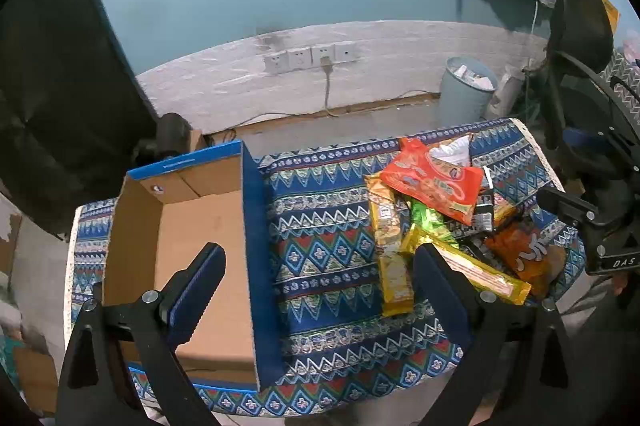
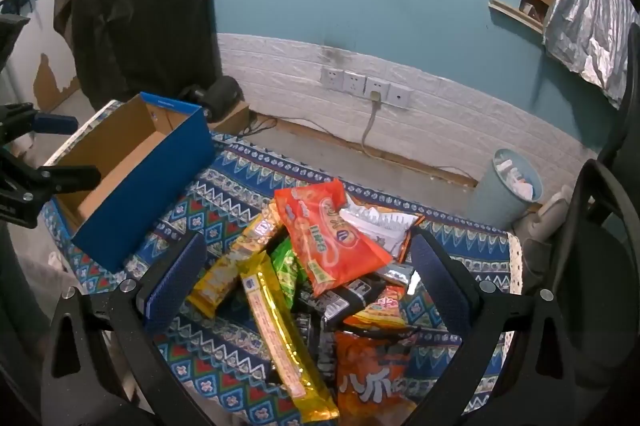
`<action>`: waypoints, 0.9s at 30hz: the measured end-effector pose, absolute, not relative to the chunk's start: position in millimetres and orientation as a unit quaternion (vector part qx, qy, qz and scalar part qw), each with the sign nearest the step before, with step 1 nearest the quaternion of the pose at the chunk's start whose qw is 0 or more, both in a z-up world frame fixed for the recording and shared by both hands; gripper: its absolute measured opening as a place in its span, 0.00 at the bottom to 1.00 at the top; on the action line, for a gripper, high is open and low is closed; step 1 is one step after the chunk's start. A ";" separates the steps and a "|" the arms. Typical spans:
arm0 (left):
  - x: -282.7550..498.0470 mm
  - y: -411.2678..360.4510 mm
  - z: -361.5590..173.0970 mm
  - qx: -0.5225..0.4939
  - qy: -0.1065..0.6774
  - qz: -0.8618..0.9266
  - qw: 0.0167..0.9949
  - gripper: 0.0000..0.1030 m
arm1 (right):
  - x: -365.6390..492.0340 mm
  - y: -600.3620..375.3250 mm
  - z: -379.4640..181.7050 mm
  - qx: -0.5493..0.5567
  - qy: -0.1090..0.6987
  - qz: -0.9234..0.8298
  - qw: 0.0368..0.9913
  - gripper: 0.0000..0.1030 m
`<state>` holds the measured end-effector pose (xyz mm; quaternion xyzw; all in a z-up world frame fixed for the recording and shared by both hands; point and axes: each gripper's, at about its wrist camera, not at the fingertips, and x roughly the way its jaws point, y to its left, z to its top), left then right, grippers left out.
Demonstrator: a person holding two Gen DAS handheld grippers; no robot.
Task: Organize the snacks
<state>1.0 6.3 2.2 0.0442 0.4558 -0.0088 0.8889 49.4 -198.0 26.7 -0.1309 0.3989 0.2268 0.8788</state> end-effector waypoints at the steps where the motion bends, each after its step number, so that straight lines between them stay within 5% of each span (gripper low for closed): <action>1: 1.2 7.1 2.2 0.045 0.457 -0.005 0.889 0.93 | 49.3 -197.8 26.6 -0.131 0.399 0.227 0.879 0.97; 27: 0.7 9.3 -0.4 0.044 0.464 -0.007 0.885 0.93 | 49.9 -194.9 17.2 -0.135 0.415 0.227 0.871 0.97</action>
